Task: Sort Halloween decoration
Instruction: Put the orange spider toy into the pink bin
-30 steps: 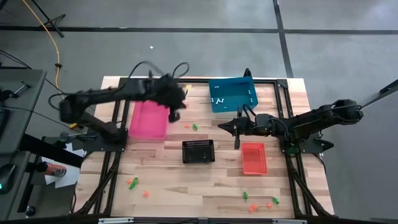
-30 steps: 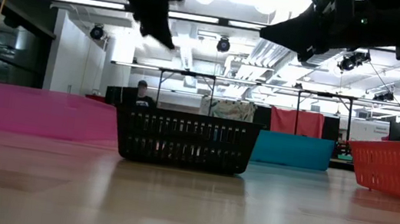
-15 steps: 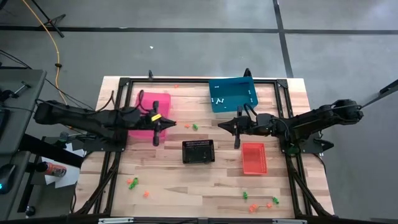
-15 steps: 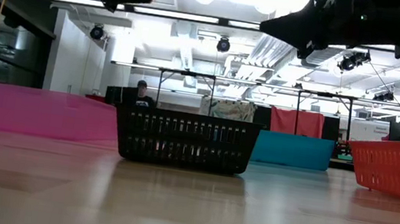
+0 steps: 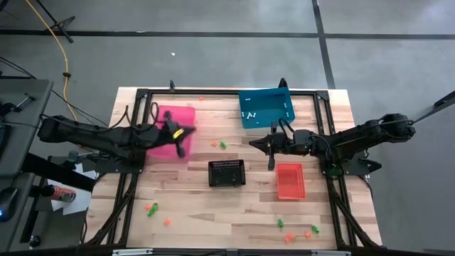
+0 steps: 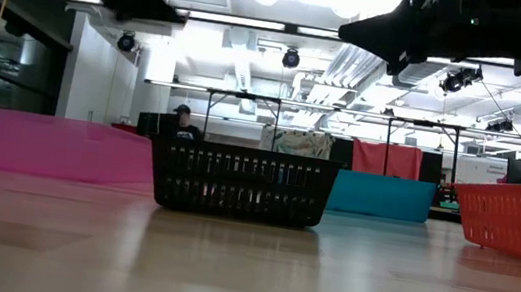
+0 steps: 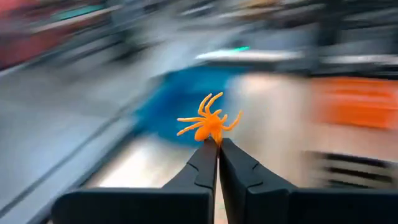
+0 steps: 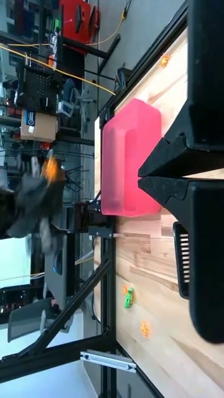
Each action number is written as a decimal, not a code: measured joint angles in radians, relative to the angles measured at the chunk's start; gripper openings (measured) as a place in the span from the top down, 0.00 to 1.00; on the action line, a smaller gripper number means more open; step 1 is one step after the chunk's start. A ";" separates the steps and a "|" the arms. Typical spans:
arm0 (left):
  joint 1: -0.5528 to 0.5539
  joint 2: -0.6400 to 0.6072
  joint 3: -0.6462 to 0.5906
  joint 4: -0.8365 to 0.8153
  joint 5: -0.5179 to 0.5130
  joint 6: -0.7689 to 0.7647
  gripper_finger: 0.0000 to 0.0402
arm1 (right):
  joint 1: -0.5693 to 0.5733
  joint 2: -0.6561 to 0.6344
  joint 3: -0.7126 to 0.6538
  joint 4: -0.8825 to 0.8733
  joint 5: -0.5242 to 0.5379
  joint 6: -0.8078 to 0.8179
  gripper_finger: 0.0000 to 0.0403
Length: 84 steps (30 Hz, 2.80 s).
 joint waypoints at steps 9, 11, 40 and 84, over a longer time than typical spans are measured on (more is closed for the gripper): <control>0.295 0.023 0.000 -0.435 -0.048 -0.395 1.00 | -0.001 0.000 0.000 0.001 0.000 -0.003 1.00; 0.369 0.042 0.000 -0.536 0.035 -0.463 1.00 | -0.003 0.000 0.000 0.009 0.000 -0.008 1.00; 0.515 0.228 0.080 -0.732 0.338 -0.391 0.64 | -0.035 0.000 0.000 0.013 0.001 0.026 1.00; -0.382 0.053 0.073 0.012 0.472 -0.396 0.61 | -0.034 0.000 0.000 0.008 -0.044 0.017 1.00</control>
